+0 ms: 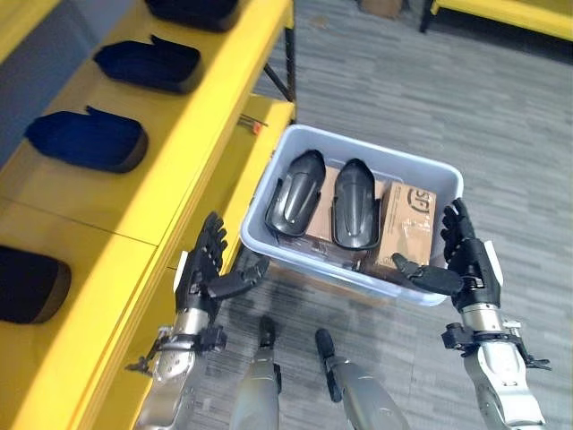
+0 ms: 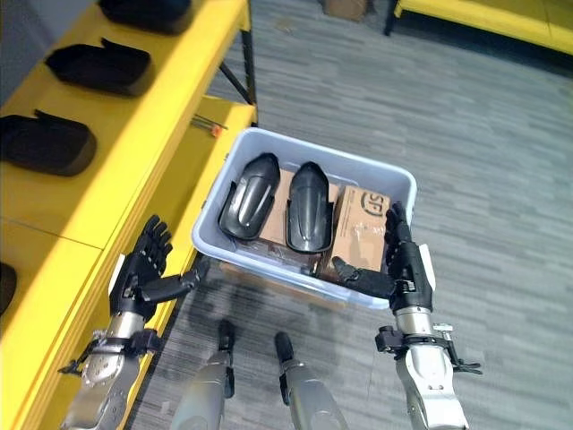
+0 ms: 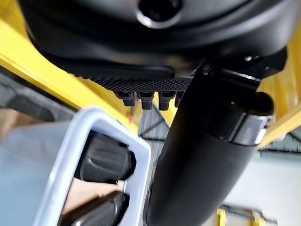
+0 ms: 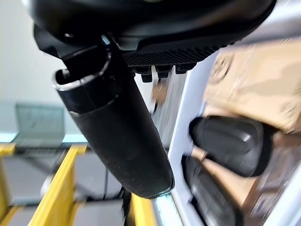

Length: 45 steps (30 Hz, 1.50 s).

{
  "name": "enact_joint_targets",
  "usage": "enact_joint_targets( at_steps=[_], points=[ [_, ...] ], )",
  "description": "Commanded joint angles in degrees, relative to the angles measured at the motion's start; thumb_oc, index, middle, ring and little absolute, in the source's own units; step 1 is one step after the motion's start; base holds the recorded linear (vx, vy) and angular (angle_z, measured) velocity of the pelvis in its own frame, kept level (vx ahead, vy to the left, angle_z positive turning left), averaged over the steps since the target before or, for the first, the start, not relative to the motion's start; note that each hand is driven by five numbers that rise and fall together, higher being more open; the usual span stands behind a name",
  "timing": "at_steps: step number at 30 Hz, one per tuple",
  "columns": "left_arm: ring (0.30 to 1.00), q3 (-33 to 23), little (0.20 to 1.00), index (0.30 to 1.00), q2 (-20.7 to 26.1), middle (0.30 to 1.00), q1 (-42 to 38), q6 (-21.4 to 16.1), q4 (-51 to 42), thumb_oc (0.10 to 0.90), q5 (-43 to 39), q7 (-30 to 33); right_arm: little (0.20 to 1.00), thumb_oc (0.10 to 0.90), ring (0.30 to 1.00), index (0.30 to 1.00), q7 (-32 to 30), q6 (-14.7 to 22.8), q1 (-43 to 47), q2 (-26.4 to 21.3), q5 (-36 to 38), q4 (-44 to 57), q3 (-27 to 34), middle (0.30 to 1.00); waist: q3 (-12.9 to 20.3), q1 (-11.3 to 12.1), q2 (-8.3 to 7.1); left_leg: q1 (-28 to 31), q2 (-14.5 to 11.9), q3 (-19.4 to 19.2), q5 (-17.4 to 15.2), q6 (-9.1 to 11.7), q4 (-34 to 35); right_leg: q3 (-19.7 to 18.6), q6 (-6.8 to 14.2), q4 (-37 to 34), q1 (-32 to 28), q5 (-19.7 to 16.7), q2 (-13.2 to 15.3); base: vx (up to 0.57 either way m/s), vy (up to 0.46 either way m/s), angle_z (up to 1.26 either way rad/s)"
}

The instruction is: Move parts from the plastic box to the shelf.

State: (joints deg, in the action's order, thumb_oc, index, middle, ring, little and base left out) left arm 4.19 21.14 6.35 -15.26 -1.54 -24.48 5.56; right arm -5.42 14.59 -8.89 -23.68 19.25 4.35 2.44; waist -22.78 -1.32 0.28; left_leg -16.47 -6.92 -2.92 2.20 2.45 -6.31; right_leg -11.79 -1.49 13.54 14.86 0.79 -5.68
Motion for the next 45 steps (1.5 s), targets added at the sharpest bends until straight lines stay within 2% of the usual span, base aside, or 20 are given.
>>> enact_joint_targets(
  at_steps=[1, 8, 14, 19, 21, 22, 24, 25, 26, 27, 29, 30, 31, 33, 34, 36, 37, 39, 40, 45],
  points=[
    [1.0, -3.0, 1.0, 1.0, 2.4, 1.0, -1.1, -7.2, -7.9, 0.9, -0.5, 0.4, 1.0, 0.9, 1.0, 1.0, 1.0, 5.2, 1.7, 0.0, 1.3, 6.6, 0.3, 1.0, 7.4, -1.8, -2.98, -0.7, -1.4, 0.7, 4.1, 0.8, -0.9, 0.9, 5.1, -3.4, -11.5, 8.1, 7.4, 0.13, 0.255, -0.75],
    [1.0, -2.8, 1.0, 1.0, 3.5, 1.0, -1.9, -6.9, -7.5, 0.9, 0.0, 1.0, 1.0, 0.9, 1.0, 1.0, 1.4, 4.3, 2.2, 0.2, 1.8, 7.0, -0.8, 1.0, 10.0, -2.8, -4.17, -0.4, -0.7, -2.9, 1.2, -0.1, -1.7, -0.8, 7.3, -7.5, -10.9, 5.3, 10.8, 0.06, 0.131, -0.32],
    [1.0, -2.4, 1.0, 1.0, 3.6, 1.0, -1.8, -6.5, -7.7, 0.9, 0.0, 0.5, 1.0, 0.9, 1.0, 1.0, 1.7, 4.1, 2.2, 0.3, 1.8, 6.9, -0.8, 1.0, 11.4, -3.1, -4.82, -0.1, -0.4, -3.7, -0.2, -0.4, -2.0, -1.0, 8.3, -10.1, -11.3, 3.9, 12.0, 0.03, 0.05, -0.03],
    [1.0, -2.6, 1.0, 1.0, 3.9, 1.0, -1.8, -6.3, -7.7, 0.9, 0.0, 0.1, 1.0, 0.9, 1.0, 1.0, 2.2, 3.8, 3.2, 0.4, 2.5, 7.0, -1.9, 1.0, 12.7, -2.7, -5.5, 0.1, 0.0, -4.9, -2.6, -1.2, -3.7, -0.8, 10.0, -11.2, -11.8, 2.4, 13.8, 0.03, 0.084, -0.03],
    [1.0, -2.6, 1.0, 1.0, 4.1, 1.0, -1.7, -6.2, -7.9, 0.9, -0.1, 0.1, 1.0, 0.9, 1.0, 1.0, 2.4, 3.7, 3.5, 0.6, 2.6, 7.4, -2.2, 1.0, 12.7, -2.5, -5.72, 0.8, 0.2, -5.4, -3.4, -1.6, -4.0, -0.8, 10.5, -11.0, -12.1, 2.3, 14.3, 0.04, 0.106, -0.05],
    [1.0, -2.7, 1.0, 1.0, 4.4, 1.0, -1.7, -6.0, -7.7, 0.9, 0.1, 0.1, 1.0, 0.9, 1.0, 1.0, 2.4, 3.6, 3.9, 0.5, 2.1, 7.6, -2.3, 1.0, 12.9, -2.4, -5.95, 1.7, 0.8, -5.6, -4.9, -2.3, -4.7, -0.6, 11.2, -9.8, -12.1, 2.3, 14.9, 0.03, 0.135, -0.08],
    [1.0, -2.7, 1.0, 1.0, 4.7, 1.0, -1.8, -5.9, -7.7, 0.9, 0.3, 0.1, 1.0, 0.9, 1.0, 1.0, 2.5, 3.4, 4.3, 0.6, 1.9, 7.4, -2.6, 1.0, 13.0, -2.1, -6.04, 2.0, 0.9, -5.5, -5.0, -2.7, -4.5, -0.8, 11.5, -8.5, -11.5, 1.9, 14.8, 0.01, 0.115, -0.07],
    [1.0, -2.4, 1.0, 1.0, 5.2, 1.0, -1.9, -5.8, -7.3, 0.9, 0.9, 0.0, 1.0, 0.9, 1.0, 1.0, 2.7, 3.3, 4.7, 0.7, 1.1, 7.2, -3.1, 1.0, 12.4, -1.9, -6.44, 3.2, 1.3, -5.1, -5.9, -3.5, -4.4, -0.8, 12.6, -4.9, -10.5, 0.2, 14.6, -0.02, 0.05, -0.1],
    [1.0, -2.5, 1.0, 1.0, 5.2, 1.0, -1.9, -5.8, -7.3, 0.9, 0.9, 0.0, 1.0, 0.9, 1.0, 1.0, 2.7, 3.3, 4.8, 0.7, 1.1, 7.2, -3.1, 1.0, 12.5, -1.7, -6.41, 3.0, 1.2, -5.3, -5.5, -3.5, -4.1, -1.0, 12.6, -4.9, -10.1, 0.0, 14.5, -0.03, 0.082, -0.15],
    [1.0, -2.5, 1.0, 1.0, 5.5, 1.0, -2.2, -5.7, -7.1, 0.9, 1.1, 0.0, 1.0, 0.9, 1.0, 1.0, 2.5, 3.0, 5.6, 0.3, 0.0, 7.0, -3.4, 1.0, 12.0, -1.7, -6.62, 3.6, 1.7, -5.2, -6.0, -4.1, -4.0, -0.9, 13.5, -3.0, -9.1, -2.3, 14.4, -0.05, 0.05, -0.18],
    [1.0, -2.5, 1.0, 1.0, 6.0, 1.0, -2.3, -5.9, -7.2, 0.9, 0.9, 0.4, 1.0, 0.9, 1.0, 1.0, 2.6, 3.1, 7.0, -0.3, -0.5, 6.8, -3.9, 1.0, 10.8, -1.6, -6.58, 4.3, 1.7, -5.1, -6.1, -4.4, -3.4, -0.5, 13.7, -0.4, -6.9, -4.0, 13.5, -0.07, 0.072, -0.21],
    [1.0, -2.4, 1.0, 1.0, 6.2, 1.0, -2.6, -5.9, -7.2, 0.9, 0.8, 0.6, 1.0, 0.9, 1.0, 1.0, 2.4, 3.0, 7.7, -0.6, -1.1, 6.7, -4.2, 1.0, 10.3, -1.2, -6.6, 4.6, 1.5, -5.2, -6.6, -4.4, -3.7, 1.5, 13.5, -0.3, -6.4, -3.9, 14.3, -0.05, 0.024, -0.21],
    [1.0, -2.4, 1.0, 1.0, 6.5, 1.0, -3.0, -5.8, -7.2, 0.9, 0.8, 0.7, 1.0, 0.9, 1.0, 1.0, 1.7, 2.8, 9.2, -1.3, -3.0, 6.3, -4.6, 1.0, 10.0, -0.5, -6.78, 4.6, 1.3, -5.6, -7.4, -4.3, -4.2, 5.1, 13.2, -2.1, -6.4, -4.9, 16.7, -0.03, -0.024, -0.31],
    [1.0, -2.5, 1.0, 1.0, 6.6, 1.0, -3.4, -5.9, -7.2, 0.9, 0.2, 0.6, 1.0, 0.9, 1.0, 1.0, 1.3, 2.8, 11.8, -2.5, -4.2, 5.8, -5.3, 1.0, 9.5, 0.1, -6.97, 4.3, 0.4, -5.9, -7.9, -3.8, -5.0, 8.4, 12.4, -5.8, -6.2, -6.5, 18.8, -0.02, -0.134, -0.55],
    [1.0, -2.4, 1.0, 1.0, 6.8, 1.0, -4.2, -5.8, -7.0, 0.9, -0.1, 0.8, 1.0, 0.9, 1.0, 1.0, 0.6, 2.1, 13.8, -3.9, -6.1, 5.3, -5.7, 1.0, 8.5, 0.8, -7.55, 3.8, -0.7, -5.8, -8.2, -2.9, -6.7, 10.9, 12.2, -7.1, -6.0, -7.5, 20.5, 0.0, -0.26, -0.45],
    [1.0, -1.6, 1.0, 1.0, 6.2, 1.0, -5.1, -5.2, -6.4, 0.9, -0.3, 0.4, 1.0, 0.9, 1.0, 1.0, 0.0, 1.7, 15.2, -6.2, -8.8, 4.9, -5.3, 1.0, 8.6, 1.1, -8.27, 2.7, -1.3, -4.5, -7.6, -1.3, -7.5, 13.4, 12.3, -9.2, -8.8, -6.6, 22.2, 0.06, -0.286, 0.11],
    [1.0, -1.5, 1.0, 1.0, 6.4, 1.0, -5.1, -5.1, -6.3, 0.9, -0.3, 0.2, 1.0, 0.9, 1.0, 1.0, -0.2, 1.8, 16.5, -7.5, -9.6, 4.9, -5.5, 1.0, 8.9, 1.5, -8.32, 2.8, -2.0, -4.2, -6.5, -0.5, -6.8, 14.1, 12.3, -9.1, -8.7, -5.2, 21.4, 0.08, -0.241, 0.5],
    [1.0, -1.5, 1.0, 1.0, 6.3, 1.0, -5.0, -5.0, -6.5, 0.9, -0.7, 0.0, 1.0, 0.9, 1.0, 1.0, -0.7, 1.7, 17.4, -8.0, -9.9, 4.6, -5.7, 1.0, 9.0, 1.4, -8.17, 2.7, -2.5, -3.9, -5.9, 0.0, -6.3, 15.0, 12.1, -8.8, -8.5, -4.8, 21.1, 0.03, -0.228, 0.4],
    [1.0, -1.2, 1.0, 1.0, 6.3, 1.0, -4.4, -4.3, -7.5, 0.9, -2.3, -0.8, 1.0, 0.9, 1.0, 1.0, -1.2, 1.2, 21.4, -10.7, -12.2, 4.5, -7.4, 1.0, 8.4, 1.8, -7.51, 2.5, -4.4, -3.4, -3.6, 1.5, -4.1, 17.1, 10.9, -8.2, -8.0, -1.4, 19.5, 0.0, -0.294, 0.1],
    [1.0, -0.9, 1.0, 1.0, 7.0, 1.0, -5.0, -4.4, -8.6, 0.9, -3.4, -0.8, 1.0, 0.9, 1.0, 1.0, -2.4, 0.2, 30.1, -17.0, -17.6, 3.6, -11.0, 1.0, 5.2, 2.3, -5.81, 1.6, -6.5, -2.9, 0.1, 3.5, -0.5, 18.7, 9.9, -4.6, -4.1, 1.1, 17.8, -0.06, -0.203, 0.04]
  ],
)
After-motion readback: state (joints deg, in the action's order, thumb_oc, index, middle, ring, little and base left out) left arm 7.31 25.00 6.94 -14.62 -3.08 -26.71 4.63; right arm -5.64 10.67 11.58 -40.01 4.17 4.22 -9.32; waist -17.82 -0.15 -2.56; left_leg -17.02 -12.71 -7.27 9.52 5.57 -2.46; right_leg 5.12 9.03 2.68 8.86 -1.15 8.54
